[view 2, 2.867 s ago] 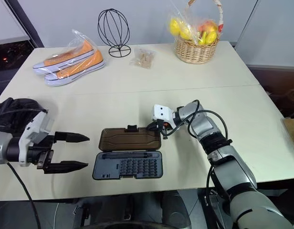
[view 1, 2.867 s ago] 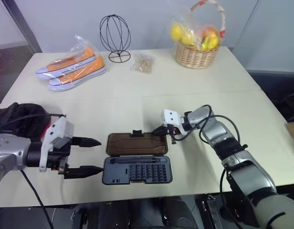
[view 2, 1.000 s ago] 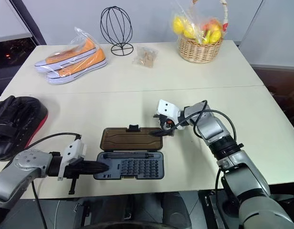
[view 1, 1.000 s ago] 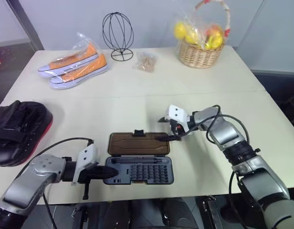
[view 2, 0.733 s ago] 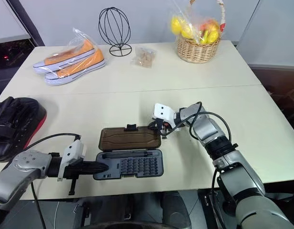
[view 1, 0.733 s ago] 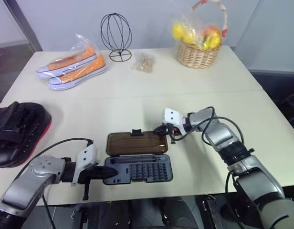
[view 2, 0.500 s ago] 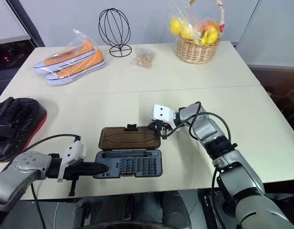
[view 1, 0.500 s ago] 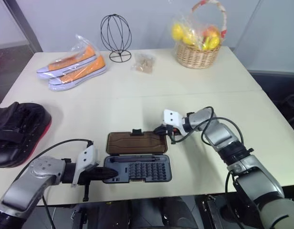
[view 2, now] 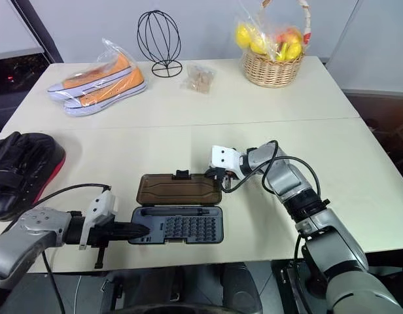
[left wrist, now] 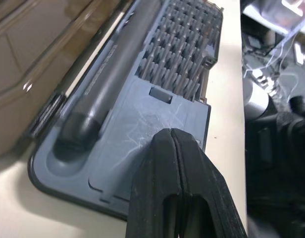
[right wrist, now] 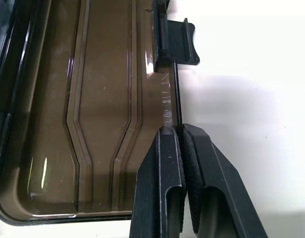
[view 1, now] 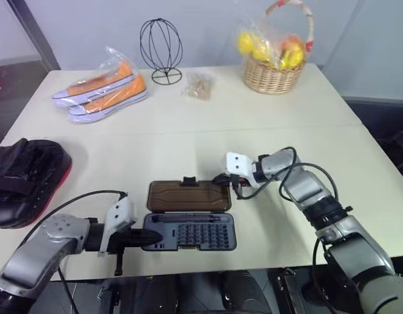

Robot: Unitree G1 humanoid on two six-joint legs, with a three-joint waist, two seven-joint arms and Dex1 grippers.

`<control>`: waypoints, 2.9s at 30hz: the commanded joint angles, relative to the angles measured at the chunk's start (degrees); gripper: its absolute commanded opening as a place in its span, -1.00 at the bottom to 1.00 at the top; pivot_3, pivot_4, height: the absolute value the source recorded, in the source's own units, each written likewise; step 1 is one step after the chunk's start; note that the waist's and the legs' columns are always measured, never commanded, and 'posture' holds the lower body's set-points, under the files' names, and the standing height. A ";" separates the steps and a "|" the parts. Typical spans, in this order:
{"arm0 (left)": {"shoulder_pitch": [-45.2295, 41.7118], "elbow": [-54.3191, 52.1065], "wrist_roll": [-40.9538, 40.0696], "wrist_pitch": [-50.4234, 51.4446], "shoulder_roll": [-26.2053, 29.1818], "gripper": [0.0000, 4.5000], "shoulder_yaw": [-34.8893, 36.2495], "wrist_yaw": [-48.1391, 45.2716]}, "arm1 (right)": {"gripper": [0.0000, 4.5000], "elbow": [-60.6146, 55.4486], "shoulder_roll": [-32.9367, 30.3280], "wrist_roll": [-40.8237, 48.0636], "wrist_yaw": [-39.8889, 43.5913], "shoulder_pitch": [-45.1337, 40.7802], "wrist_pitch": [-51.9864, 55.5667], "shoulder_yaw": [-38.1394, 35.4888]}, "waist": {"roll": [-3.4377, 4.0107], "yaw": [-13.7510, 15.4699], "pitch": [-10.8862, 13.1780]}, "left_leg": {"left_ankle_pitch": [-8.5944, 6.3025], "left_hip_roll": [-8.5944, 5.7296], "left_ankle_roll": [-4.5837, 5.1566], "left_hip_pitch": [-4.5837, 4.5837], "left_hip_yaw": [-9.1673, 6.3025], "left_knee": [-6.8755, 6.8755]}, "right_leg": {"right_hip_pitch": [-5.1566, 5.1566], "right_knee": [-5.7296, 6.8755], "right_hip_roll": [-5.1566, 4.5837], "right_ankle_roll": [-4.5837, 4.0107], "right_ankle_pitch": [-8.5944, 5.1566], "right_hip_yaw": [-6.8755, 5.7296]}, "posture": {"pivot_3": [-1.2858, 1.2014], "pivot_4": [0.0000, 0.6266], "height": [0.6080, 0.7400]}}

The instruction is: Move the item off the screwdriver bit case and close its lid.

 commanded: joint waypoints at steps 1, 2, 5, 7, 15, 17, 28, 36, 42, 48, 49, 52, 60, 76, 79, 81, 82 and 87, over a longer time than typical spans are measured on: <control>-0.83 -5.00 -8.24 5.76 1.77 -1.00 6.21 -0.12 | -0.96 -7.04 -1.79 0.10 -1.06 1.11 0.24 -2.58 | -0.03 0.01 0.02 | 0.00 0.00 0.00 -0.07 0.00 0.00 | -0.07 0.01 0.00 0.04 0.02 0.00 | 0.03 -0.52 1.00; -0.89 -6.10 -10.52 7.33 2.32 -1.00 7.85 -0.26 | -0.96 -8.80 -2.14 0.18 -1.49 1.64 0.53 -2.98 | -0.02 0.01 0.03 | 0.00 0.00 0.00 -0.10 0.00 0.00 | -0.11 0.01 0.00 0.09 0.05 0.00 | 0.03 -0.52 1.00; -1.48 -8.78 -17.02 11.53 3.48 -1.00 11.89 0.08 | -0.96 -13.08 -2.85 0.36 -2.71 3.22 1.32 -4.03 | -0.01 -0.05 0.04 | 0.00 0.00 0.00 -0.11 0.01 -0.01 | -0.13 0.00 -0.01 0.08 0.04 0.01 | 0.03 -0.52 1.00; -2.54 -9.81 -20.63 13.78 3.80 -1.00 13.72 0.93 | -0.96 -15.51 -3.13 0.36 -3.33 4.28 1.68 -4.39 | -0.02 0.01 0.05 | 0.00 0.00 0.00 -0.10 0.01 -0.01 | -0.12 0.00 0.00 0.04 0.02 0.01 | 0.03 -0.52 1.00; -13.14 -4.47 -32.32 20.74 3.46 -1.00 18.46 7.75 | -0.96 -22.59 -3.69 -0.27 -5.84 8.21 3.91 -4.44 | -0.12 0.16 0.11 | 0.00 -0.04 0.00 -0.09 -0.01 0.00 | -0.09 0.00 0.00 0.02 0.01 0.00 | 0.03 -0.52 1.00; -12.03 -4.72 -28.68 19.26 5.22 -1.00 17.36 5.27 | -0.96 -21.90 -2.96 0.21 -6.11 7.62 6.22 -4.45 | -0.13 -0.17 0.12 | 0.00 -0.07 0.00 -0.09 0.00 0.00 | -0.10 0.00 0.01 0.03 0.01 0.01 | 0.03 -0.52 1.00; -3.12 -3.04 -2.88 0.22 6.70 -1.00 2.42 -1.70 | -0.96 -9.64 -0.16 3.74 -1.98 -0.23 9.66 -3.97 | -0.15 0.27 0.29 | 0.00 -0.08 -0.01 -0.10 0.08 -0.07 | -0.16 -0.02 -0.01 -0.14 -0.08 0.07 | 0.03 -0.52 1.00; -3.55 2.64 6.38 -6.59 2.67 -1.00 -4.32 -1.28 | -0.96 -1.60 1.57 2.50 1.36 -3.68 7.72 -1.74 | -0.15 0.06 0.30 | 0.00 -0.07 0.00 -0.25 0.09 -0.07 | -0.33 -0.01 0.00 0.03 0.01 0.06 | 0.03 -0.52 1.00; -3.48 4.10 8.43 -8.64 1.21 -1.00 -5.32 -0.96 | -0.96 -1.31 1.79 3.29 3.11 -3.87 7.82 -1.99 | -0.14 0.09 0.30 | 0.00 -0.06 0.00 -0.24 0.09 -0.07 | -0.31 0.00 -0.03 0.03 0.02 0.06 | 0.03 -0.52 1.00; -2.85 3.49 8.49 -8.45 0.72 -1.00 -4.93 -0.94 | -0.36 -4.06 1.92 4.22 2.77 -3.51 9.64 -2.98 | -0.13 0.08 0.29 | 0.00 -0.06 0.00 -0.21 0.08 -0.07 | -0.29 0.01 -0.04 0.06 0.03 0.05 | 0.03 -0.52 1.00; -2.57 3.23 8.36 -8.33 0.76 -1.00 -4.81 -1.01 | -0.13 -4.56 1.66 3.96 3.06 -3.09 9.39 -2.60 | -0.13 0.08 0.30 | 0.00 -0.06 0.00 -0.21 0.08 -0.07 | -0.29 0.01 -0.04 0.06 0.03 0.05 | 0.03 -0.52 1.00; -2.14 2.77 8.15 -8.08 0.80 -1.00 -4.65 -1.08 | 0.32 -4.90 1.33 3.52 3.47 -2.28 9.37 -2.05 | -0.13 0.07 0.29 | 0.00 -0.06 0.00 -0.21 0.08 -0.07 | -0.29 0.01 -0.04 0.06 0.03 0.05 | 0.03 -0.52 1.00; -1.63 1.37 6.99 -6.70 0.82 -1.00 -4.00 -0.84 | -0.07 4.10 2.74 0.59 1.86 -2.86 5.65 -0.86 | -0.13 0.00 0.29 | 0.00 -0.06 0.00 -0.17 0.08 -0.07 | -0.26 0.01 -0.04 0.05 0.03 0.05 | 0.03 -0.52 1.00; -0.44 0.87 6.20 -5.78 0.50 -1.00 -3.40 0.15 | -0.98 3.04 2.23 -1.93 0.46 -2.05 0.97 -1.10 | -0.13 -0.04 0.27 | 0.00 -0.02 0.00 0.27 0.02 -0.06 | 0.24 0.00 -0.02 -0.09 -0.05 0.00 | 0.03 -0.52 1.00; -0.25 0.88 6.27 -5.84 0.26 -1.00 -3.62 0.44 | -0.98 -1.18 1.47 -2.95 -2.04 -0.82 1.31 -2.10 | -0.13 -0.02 0.28 | 0.00 -0.02 0.00 0.25 0.01 -0.06 | 0.22 -0.01 -0.03 -0.09 -0.05 0.00 | 0.03 -0.52 1.00; -0.19 0.76 6.22 -5.70 0.07 -1.00 -3.75 0.62 | -0.98 -4.80 0.66 -3.71 -3.53 0.34 2.14 -2.61 | -0.12 0.00 0.28 | 0.00 -0.03 0.00 0.21 0.01 -0.06 | 0.19 -0.01 -0.04 -0.09 -0.05 0.00 | 0.03 -0.52 1.00; -0.14 0.75 6.26 -5.72 0.01 -1.00 -3.80 0.65 | -0.98 -6.55 0.27 -3.86 -4.01 0.88 2.68 -2.79 | -0.12 0.02 0.28 | 0.00 -0.03 0.00 0.19 0.01 -0.06 | 0.17 -0.01 -0.04 -0.09 -0.05 0.00 | 0.03 -0.52 1.00; 0.48 0.82 6.45 -6.16 -0.13 -1.00 -3.95 0.71 | -0.98 -16.07 -1.47 -4.43 -6.60 4.11 6.07 -3.86 | -0.12 0.08 0.28 | 0.00 -0.04 0.00 0.14 0.00 -0.05 | 0.14 -0.02 -0.05 -0.09 -0.06 -0.01 | 0.03 -0.52 1.00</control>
